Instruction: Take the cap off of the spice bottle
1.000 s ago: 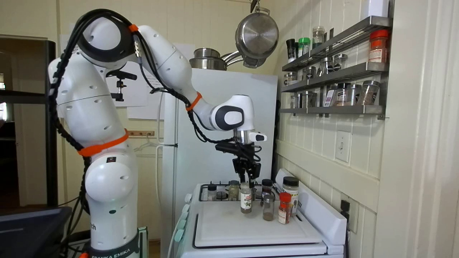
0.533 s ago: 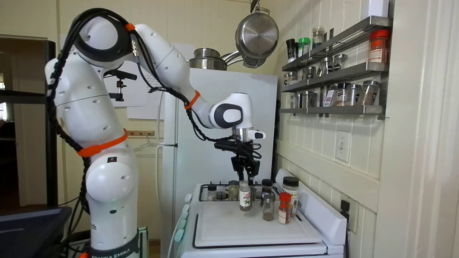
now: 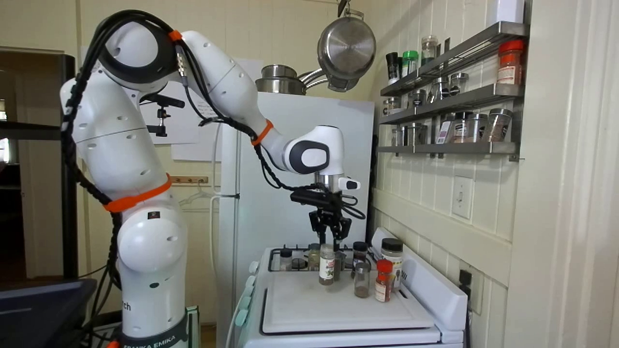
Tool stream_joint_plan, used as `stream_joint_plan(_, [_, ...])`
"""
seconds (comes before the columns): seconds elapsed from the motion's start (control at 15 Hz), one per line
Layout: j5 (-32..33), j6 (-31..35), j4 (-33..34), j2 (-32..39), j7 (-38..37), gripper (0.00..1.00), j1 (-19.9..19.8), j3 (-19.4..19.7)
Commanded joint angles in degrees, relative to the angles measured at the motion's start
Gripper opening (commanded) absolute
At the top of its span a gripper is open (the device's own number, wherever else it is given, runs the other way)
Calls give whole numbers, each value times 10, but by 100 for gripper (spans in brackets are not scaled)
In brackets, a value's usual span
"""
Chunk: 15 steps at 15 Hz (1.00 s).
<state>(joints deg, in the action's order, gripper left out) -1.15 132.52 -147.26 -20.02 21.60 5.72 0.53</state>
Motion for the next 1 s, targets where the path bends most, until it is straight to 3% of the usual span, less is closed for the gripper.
stream_joint_plan(0.0, [17,-39,13,11,-30,24,-13,-1])
stream_joint_plan(0.07, [-21,-52,15,11,29,24,12,15])
stream_joint_plan(0.2, [14,-74,21,20,-24,24,-9,2])
stream_joint_plan(0.27, [-15,-82,24,22,9,24,4,13])
stream_joint_plan(0.6, [36,-96,39,39,-58,24,-17,-5])
stream_joint_plan(0.93, [108,-81,45,58,-34,24,-18,-9])
